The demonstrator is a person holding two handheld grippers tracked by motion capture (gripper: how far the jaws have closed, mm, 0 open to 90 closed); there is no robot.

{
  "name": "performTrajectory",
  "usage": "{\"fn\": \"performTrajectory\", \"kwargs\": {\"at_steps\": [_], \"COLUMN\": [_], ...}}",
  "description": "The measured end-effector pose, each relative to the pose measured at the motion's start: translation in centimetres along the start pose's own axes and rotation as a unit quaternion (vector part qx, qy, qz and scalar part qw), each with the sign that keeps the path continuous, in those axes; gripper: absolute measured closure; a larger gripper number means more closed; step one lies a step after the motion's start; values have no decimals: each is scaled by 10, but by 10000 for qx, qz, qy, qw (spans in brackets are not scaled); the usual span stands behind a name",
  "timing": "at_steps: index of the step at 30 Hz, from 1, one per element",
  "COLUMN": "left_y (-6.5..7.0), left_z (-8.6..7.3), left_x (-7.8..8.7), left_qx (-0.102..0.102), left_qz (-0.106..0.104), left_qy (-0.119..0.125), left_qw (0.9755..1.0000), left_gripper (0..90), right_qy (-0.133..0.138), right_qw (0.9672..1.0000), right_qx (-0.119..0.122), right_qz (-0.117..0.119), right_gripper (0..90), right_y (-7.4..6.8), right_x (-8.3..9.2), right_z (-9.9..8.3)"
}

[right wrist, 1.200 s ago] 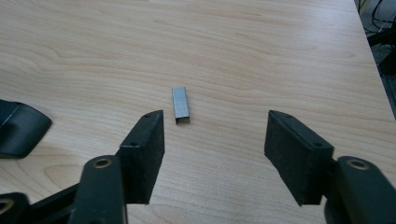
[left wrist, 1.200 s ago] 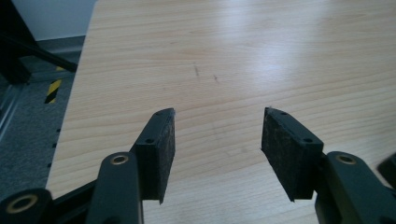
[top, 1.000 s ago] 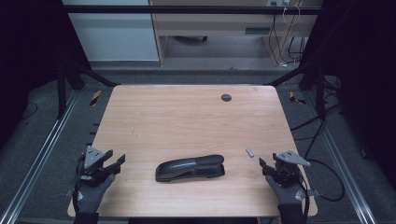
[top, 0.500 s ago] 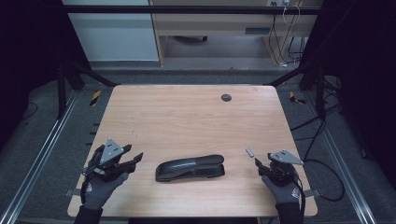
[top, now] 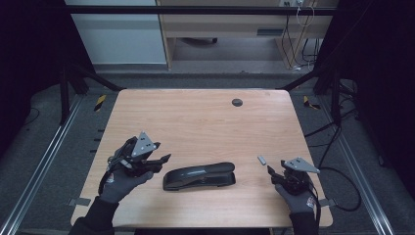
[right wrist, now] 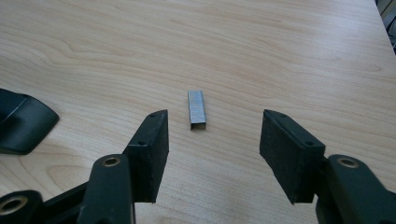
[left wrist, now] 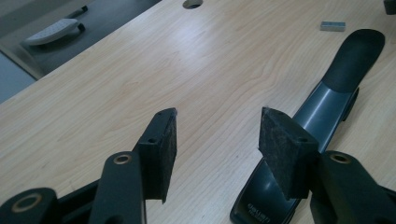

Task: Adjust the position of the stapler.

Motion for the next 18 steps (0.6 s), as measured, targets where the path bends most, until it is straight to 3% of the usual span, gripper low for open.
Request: {"fn": "performTrajectory", "kwargs": {"at_steps": [9,12,18], "left_y": [23,34,46], "left_z": [15,19,23], "left_x": [-12,-17,-23], "left_qx": [-353,-665,-888], "left_qz": [-315,-400,-529], "left_qy": [-119,-211,-315], "left_qw": [9988,9968,9941], "left_gripper": [473,473,472], "right_qy": [58,66,67], "right_qw": [9999,10000,10000], "right_qx": [-83,-54,-65], "right_qz": [10,11,27], "right_gripper": [417,414,414], "right_y": [0,0,-1], "right_x": [2,1,1], "right_z": [2,2,2]}}
Point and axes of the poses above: each handheld gripper's, and its own axes: x roughly backward along the jaws, z roughly out of its top, y roughly to its right, the point moved 8 cm from there along -x, roughly forward along the jaws, and after that the axes turned 10 degrees about z, right-handed, at the moved point
